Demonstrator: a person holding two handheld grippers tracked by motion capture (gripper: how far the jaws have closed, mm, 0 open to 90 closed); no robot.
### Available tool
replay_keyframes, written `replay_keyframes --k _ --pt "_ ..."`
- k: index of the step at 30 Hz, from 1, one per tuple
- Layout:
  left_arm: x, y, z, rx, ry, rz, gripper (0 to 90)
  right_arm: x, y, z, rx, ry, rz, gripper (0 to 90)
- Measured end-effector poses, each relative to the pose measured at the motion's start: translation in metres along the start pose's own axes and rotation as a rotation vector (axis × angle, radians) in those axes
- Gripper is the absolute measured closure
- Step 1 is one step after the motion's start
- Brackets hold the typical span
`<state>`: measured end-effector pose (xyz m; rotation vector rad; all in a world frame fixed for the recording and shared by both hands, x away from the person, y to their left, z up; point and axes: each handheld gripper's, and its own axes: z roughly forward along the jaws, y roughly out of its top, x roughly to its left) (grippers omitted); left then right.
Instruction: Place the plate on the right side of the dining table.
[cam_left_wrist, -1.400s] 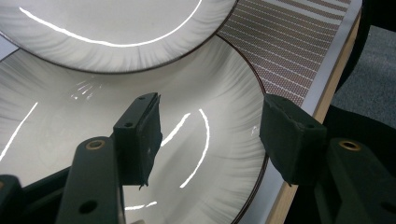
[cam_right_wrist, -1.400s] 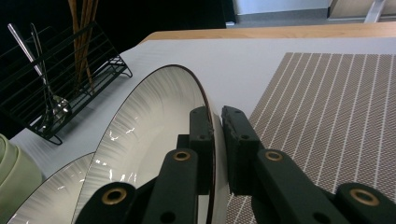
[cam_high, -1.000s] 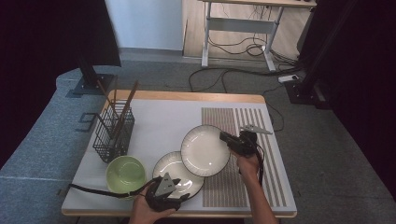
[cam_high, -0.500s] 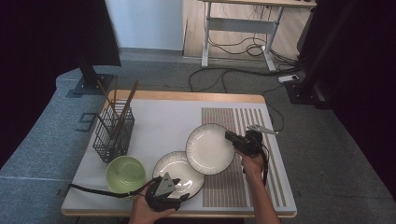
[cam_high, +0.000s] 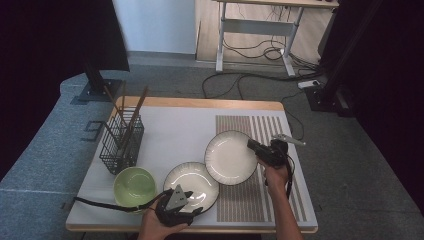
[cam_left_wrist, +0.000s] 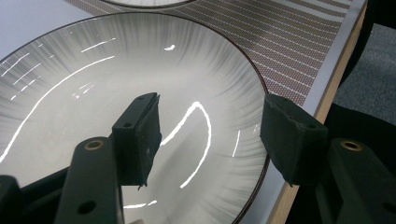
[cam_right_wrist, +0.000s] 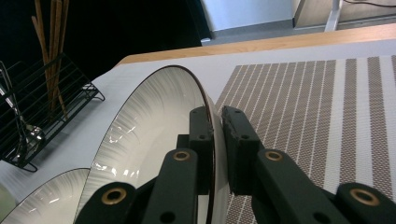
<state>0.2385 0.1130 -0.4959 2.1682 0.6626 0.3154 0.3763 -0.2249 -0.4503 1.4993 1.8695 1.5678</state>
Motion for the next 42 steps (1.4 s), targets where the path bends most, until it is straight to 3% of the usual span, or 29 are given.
replay_keyframes --k 14,42 --pt "0.0 0.0 0.0 0.001 0.002 0.0 38.2 -0.016 -0.001 -0.008 -0.021 -0.025 0.028 83.2" --pt "0.0 0.0 0.0 0.004 0.003 0.004 38.1 -0.031 0.0 -0.02 -0.059 -0.044 0.051 83.1"
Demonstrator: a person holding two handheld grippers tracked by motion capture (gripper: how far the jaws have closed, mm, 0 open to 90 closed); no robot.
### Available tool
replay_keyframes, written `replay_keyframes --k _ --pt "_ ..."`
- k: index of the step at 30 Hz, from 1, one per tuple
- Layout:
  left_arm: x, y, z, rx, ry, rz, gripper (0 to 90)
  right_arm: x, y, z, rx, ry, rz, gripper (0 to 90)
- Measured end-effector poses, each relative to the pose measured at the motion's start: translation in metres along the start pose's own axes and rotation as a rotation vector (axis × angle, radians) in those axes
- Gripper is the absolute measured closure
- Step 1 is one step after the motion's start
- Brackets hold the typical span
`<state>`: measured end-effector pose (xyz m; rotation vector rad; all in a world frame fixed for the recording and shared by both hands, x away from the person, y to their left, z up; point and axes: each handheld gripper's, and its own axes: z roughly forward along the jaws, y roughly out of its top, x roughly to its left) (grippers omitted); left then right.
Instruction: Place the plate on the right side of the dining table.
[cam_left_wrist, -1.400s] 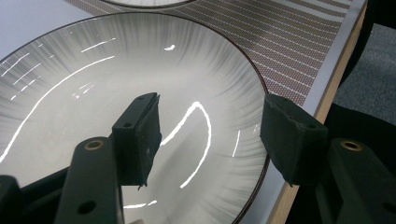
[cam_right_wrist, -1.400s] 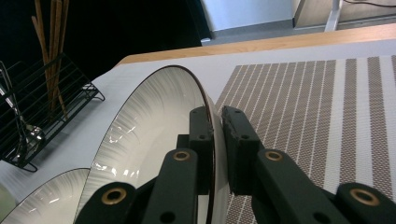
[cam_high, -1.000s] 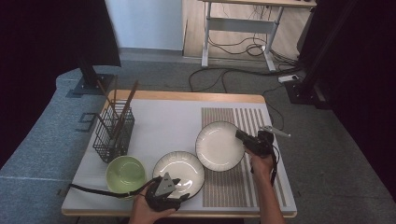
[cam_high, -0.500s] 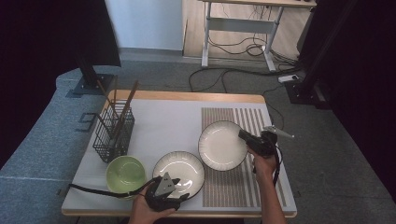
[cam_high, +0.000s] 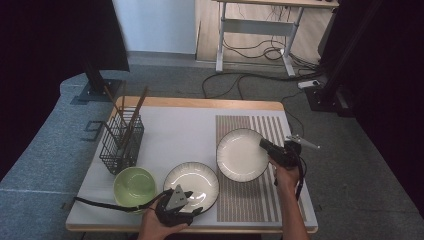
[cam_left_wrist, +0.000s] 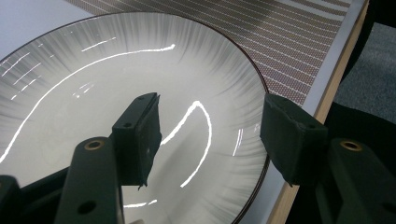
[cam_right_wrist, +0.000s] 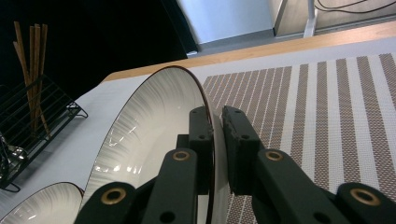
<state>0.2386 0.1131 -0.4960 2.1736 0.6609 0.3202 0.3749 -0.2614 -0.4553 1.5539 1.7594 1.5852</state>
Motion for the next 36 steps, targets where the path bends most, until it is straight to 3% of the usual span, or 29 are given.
replay_keyframes --k 36 --pt "0.0 0.001 -0.002 -0.004 -0.006 -0.003 38.1 -0.023 -0.005 -0.009 -0.006 -0.057 0.042 83.1"
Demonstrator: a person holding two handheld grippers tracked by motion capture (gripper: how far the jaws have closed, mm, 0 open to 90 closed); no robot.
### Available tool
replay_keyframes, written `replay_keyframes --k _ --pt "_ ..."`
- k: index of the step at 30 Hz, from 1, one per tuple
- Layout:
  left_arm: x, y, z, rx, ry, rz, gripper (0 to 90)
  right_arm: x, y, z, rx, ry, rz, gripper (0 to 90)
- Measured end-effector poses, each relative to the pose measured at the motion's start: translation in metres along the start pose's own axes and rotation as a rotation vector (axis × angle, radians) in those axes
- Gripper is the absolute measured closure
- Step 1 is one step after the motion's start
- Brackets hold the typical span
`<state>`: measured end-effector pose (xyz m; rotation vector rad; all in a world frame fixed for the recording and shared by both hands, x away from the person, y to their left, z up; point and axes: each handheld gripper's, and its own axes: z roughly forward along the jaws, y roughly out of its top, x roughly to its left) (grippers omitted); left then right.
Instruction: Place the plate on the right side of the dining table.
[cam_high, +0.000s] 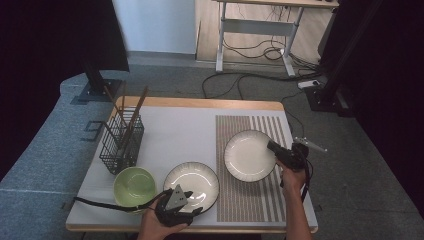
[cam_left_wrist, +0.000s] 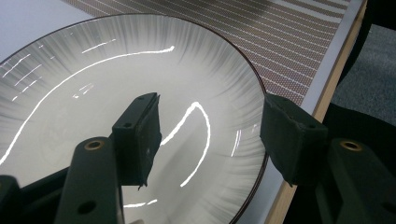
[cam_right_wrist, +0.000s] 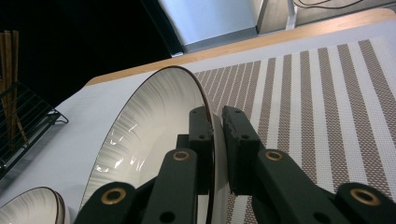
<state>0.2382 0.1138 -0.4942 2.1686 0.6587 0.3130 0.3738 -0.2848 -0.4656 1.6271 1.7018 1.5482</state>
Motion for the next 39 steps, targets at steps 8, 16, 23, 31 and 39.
replay_keyframes --k 8,16,23,31,39 --pt "0.0 0.0 0.001 0.001 -0.003 -0.001 38.1 -0.005 -0.002 0.0 0.006 -0.013 0.004 83.0" --pt "0.0 0.0 0.0 0.001 -0.004 -0.001 38.1 -0.008 -0.003 0.001 0.013 -0.027 0.005 83.1" --pt "0.0 0.0 0.0 0.001 -0.005 -0.002 38.1 -0.013 -0.006 0.001 0.023 -0.05 0.009 83.0" --pt "-0.001 -0.001 0.001 0.002 -0.007 -0.004 38.1 -0.015 -0.007 0.005 0.035 -0.059 0.01 83.0" --pt "-0.001 -0.001 0.002 0.003 -0.009 -0.004 38.2 -0.015 -0.009 0.01 0.05 -0.068 0.002 83.0"
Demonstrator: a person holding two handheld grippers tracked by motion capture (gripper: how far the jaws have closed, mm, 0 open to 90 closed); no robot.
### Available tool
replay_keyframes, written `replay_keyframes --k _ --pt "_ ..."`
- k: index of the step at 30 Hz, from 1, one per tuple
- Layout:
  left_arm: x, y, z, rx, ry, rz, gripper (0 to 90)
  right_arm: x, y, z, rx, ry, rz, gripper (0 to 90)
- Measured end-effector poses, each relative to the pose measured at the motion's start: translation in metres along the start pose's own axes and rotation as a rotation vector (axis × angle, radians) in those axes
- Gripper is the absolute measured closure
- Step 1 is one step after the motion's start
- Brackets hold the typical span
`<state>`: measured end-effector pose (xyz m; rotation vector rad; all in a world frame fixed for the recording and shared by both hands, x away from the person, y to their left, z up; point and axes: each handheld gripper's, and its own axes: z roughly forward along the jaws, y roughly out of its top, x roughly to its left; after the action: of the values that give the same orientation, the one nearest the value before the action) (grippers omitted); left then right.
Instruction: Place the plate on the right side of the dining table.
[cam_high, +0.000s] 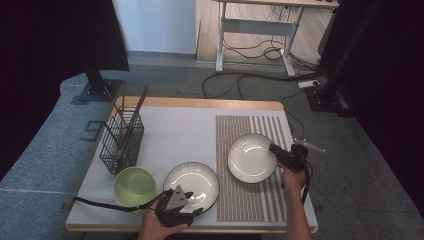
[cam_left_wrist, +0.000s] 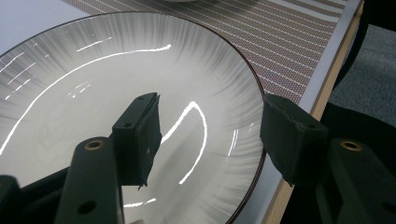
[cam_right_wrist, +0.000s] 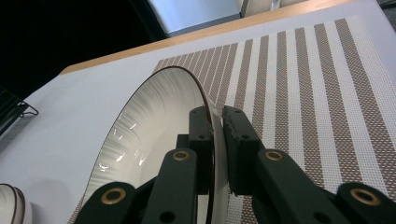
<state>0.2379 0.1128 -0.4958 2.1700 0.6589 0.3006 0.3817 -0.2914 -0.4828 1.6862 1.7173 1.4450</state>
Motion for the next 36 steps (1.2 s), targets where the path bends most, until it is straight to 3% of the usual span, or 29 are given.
replay_keyframes --k 19,29,36 --pt "0.0 0.0 0.0 0.0 -0.003 -0.002 38.4 -0.01 -0.005 0.008 0.026 -0.011 0.026 83.2" --pt "0.0 0.0 0.001 -0.002 -0.003 -0.003 38.6 -0.013 -0.006 0.011 0.052 -0.04 -0.008 83.9" --pt "0.0 -0.001 0.001 -0.003 -0.003 -0.003 38.7 -0.019 -0.007 0.014 0.076 -0.047 0.006 83.7"
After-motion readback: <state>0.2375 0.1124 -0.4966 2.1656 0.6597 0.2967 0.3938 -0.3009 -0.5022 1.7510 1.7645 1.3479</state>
